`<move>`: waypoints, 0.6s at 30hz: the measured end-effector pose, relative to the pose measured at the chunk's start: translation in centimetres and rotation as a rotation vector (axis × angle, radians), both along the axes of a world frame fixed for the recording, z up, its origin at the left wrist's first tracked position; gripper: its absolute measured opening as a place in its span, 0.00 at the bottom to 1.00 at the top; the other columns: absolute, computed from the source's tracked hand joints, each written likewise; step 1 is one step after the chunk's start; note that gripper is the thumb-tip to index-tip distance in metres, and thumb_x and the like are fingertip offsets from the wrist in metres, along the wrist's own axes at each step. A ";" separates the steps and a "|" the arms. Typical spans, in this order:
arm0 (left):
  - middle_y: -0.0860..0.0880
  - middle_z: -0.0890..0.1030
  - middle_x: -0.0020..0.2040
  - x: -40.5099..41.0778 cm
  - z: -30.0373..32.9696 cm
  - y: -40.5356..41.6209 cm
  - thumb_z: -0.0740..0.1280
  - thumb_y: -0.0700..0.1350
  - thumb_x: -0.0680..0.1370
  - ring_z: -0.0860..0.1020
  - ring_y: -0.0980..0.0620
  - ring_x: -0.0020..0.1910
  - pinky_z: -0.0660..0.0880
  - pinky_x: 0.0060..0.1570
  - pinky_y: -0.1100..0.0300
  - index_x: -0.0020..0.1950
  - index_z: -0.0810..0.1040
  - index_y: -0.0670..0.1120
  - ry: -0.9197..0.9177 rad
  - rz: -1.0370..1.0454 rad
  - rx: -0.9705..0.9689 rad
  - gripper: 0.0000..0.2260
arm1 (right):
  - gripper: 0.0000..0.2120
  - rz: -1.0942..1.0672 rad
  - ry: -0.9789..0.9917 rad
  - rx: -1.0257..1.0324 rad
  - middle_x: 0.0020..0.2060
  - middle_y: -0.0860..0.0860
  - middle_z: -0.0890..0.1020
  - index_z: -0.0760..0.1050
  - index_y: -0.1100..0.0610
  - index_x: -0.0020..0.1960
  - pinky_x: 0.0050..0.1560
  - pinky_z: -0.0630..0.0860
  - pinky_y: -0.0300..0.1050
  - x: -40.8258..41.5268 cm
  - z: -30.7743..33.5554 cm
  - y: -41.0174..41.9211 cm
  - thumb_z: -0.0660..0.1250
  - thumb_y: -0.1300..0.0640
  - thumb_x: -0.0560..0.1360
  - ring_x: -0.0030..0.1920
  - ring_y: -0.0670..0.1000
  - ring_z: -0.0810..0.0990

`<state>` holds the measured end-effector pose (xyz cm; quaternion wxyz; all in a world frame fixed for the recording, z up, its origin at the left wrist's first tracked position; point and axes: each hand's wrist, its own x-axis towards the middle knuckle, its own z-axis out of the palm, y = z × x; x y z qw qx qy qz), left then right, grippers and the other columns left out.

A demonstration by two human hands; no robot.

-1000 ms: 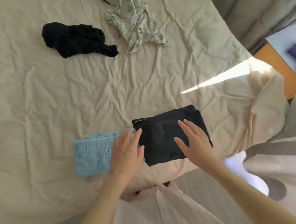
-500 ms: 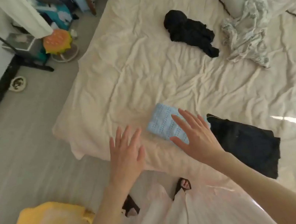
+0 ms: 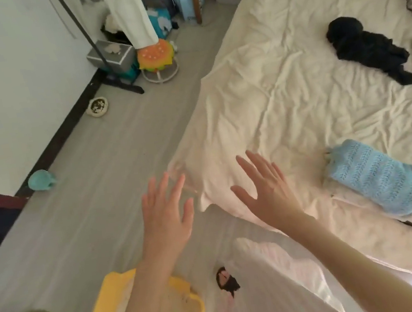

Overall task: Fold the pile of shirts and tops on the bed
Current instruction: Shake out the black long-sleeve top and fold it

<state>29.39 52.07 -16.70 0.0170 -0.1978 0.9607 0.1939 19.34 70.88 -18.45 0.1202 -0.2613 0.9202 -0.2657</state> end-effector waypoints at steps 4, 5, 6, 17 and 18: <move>0.45 0.62 0.75 -3.1 -0.3 -4.9 0.47 0.58 0.77 0.53 0.42 0.76 0.55 0.72 0.42 0.73 0.64 0.50 0.043 -0.102 0.031 0.27 | 0.35 -0.040 0.050 0.048 0.75 0.53 0.59 0.59 0.51 0.75 0.75 0.51 0.57 -3.1 -0.1 -4.5 0.46 0.34 0.73 0.76 0.53 0.55; 0.44 0.62 0.75 -4.1 -0.5 -6.5 0.47 0.58 0.77 0.53 0.41 0.76 0.55 0.72 0.42 0.73 0.64 0.50 0.029 -0.131 0.029 0.27 | 0.35 -0.063 0.072 0.051 0.75 0.53 0.60 0.60 0.51 0.75 0.74 0.52 0.58 -4.1 -0.2 -5.7 0.47 0.35 0.73 0.75 0.54 0.56; 0.44 0.62 0.75 -5.1 -0.7 -8.1 0.47 0.58 0.77 0.53 0.41 0.76 0.55 0.72 0.41 0.73 0.64 0.50 0.006 -0.163 0.027 0.27 | 0.34 -0.087 0.094 0.056 0.74 0.54 0.61 0.61 0.51 0.75 0.74 0.52 0.58 -5.1 -0.3 -6.8 0.48 0.35 0.74 0.75 0.55 0.57; 0.42 0.67 0.72 -20.5 0.8 -27.4 0.49 0.57 0.78 0.60 0.39 0.73 0.62 0.67 0.39 0.71 0.67 0.49 -0.062 -0.468 -0.106 0.25 | 0.37 -0.360 0.041 0.068 0.75 0.53 0.59 0.58 0.51 0.76 0.75 0.49 0.55 -16.6 -0.6 -22.4 0.43 0.33 0.72 0.76 0.54 0.54; 0.42 0.66 0.72 -22.1 1.0 -28.3 0.50 0.56 0.79 0.59 0.40 0.74 0.61 0.68 0.40 0.72 0.67 0.49 -0.043 -0.488 -0.104 0.24 | 0.37 -0.378 0.039 0.060 0.75 0.53 0.59 0.58 0.51 0.76 0.75 0.49 0.55 -17.6 -0.2 -23.4 0.43 0.33 0.72 0.76 0.53 0.54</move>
